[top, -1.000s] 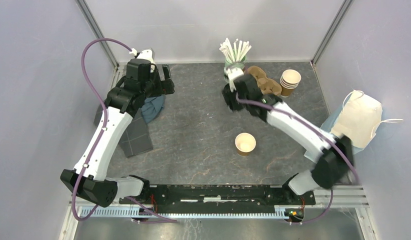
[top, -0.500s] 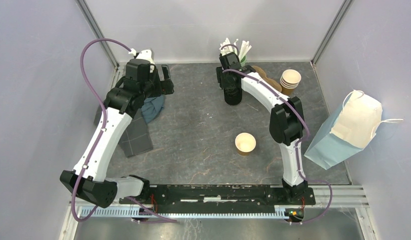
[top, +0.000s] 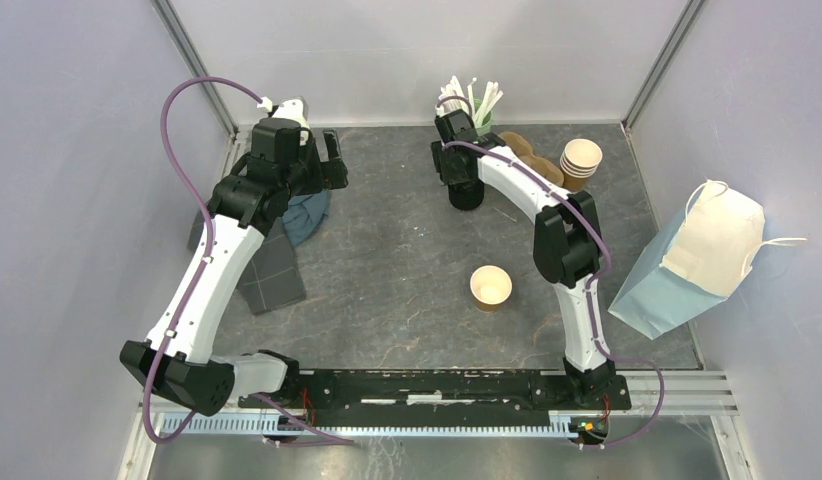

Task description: Pack the takeout coffee

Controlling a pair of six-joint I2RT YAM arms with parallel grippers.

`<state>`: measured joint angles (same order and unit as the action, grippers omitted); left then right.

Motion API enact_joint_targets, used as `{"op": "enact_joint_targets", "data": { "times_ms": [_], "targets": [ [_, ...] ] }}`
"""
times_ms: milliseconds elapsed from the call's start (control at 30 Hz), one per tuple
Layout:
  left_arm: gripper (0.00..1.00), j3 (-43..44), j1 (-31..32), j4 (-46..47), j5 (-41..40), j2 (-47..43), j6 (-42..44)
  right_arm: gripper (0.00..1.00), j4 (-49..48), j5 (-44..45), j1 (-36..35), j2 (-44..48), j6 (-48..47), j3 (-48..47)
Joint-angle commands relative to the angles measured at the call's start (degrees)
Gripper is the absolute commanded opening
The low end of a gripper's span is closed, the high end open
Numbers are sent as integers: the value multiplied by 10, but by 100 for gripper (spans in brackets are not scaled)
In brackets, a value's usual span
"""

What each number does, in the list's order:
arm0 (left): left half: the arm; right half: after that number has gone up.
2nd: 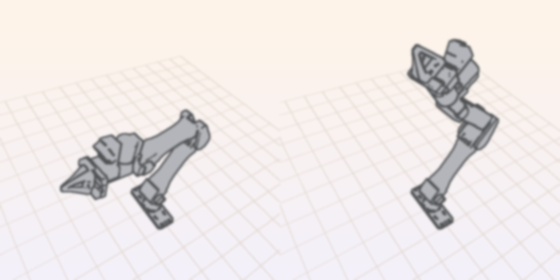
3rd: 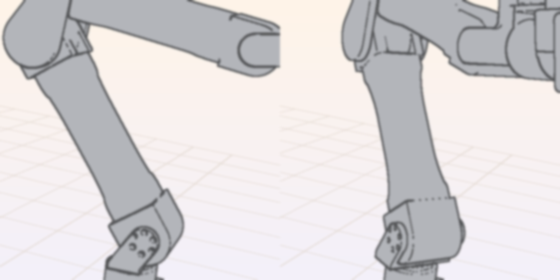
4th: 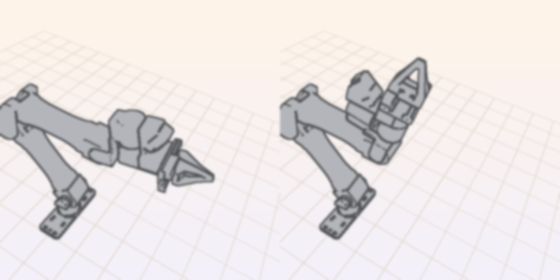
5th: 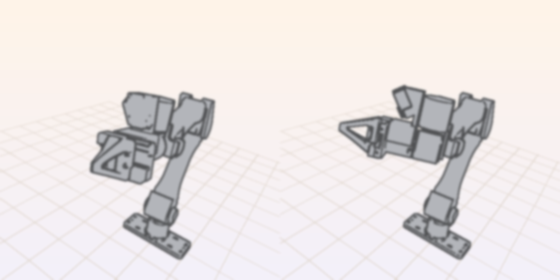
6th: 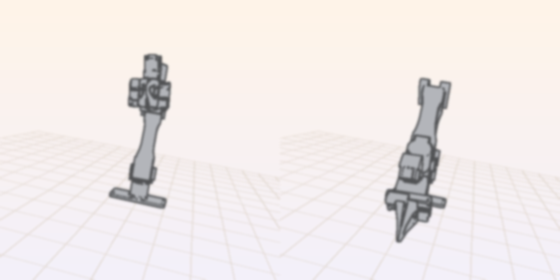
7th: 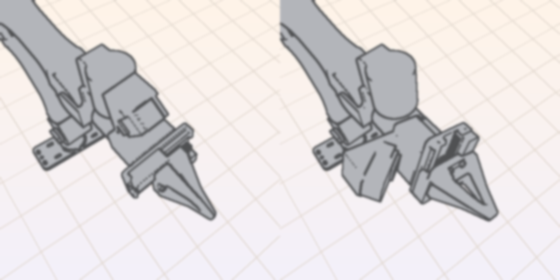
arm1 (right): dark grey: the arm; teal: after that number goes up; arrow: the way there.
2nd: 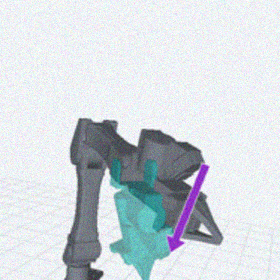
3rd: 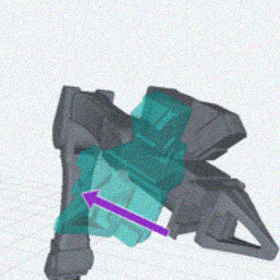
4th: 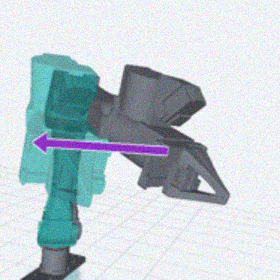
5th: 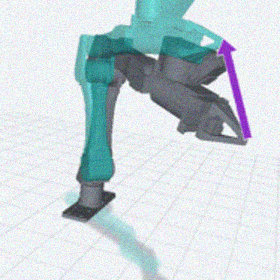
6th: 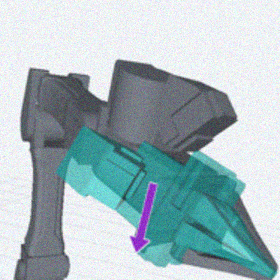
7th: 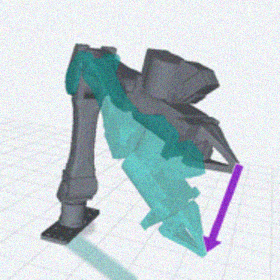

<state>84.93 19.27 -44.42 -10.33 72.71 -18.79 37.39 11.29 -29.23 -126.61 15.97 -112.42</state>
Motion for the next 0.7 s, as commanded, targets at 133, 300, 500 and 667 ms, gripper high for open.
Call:
{"op": "enact_joint_targets", "data": {
  "times_ms": [133,300,500,667],
  "targets": [
    [100,12,2,10,5,-2,22,54,19,29,36,58,-38,-17],
    [100,8,2,15,10,0,20,55,9,39,57,64,-79,9],
    [100,8,2,15,11,-2,22,51,18,35,59,30,-112,-17],
    [100,8,2,14,12,-1,24,43,12,42,60,22,-118,-11]
  ]
}}
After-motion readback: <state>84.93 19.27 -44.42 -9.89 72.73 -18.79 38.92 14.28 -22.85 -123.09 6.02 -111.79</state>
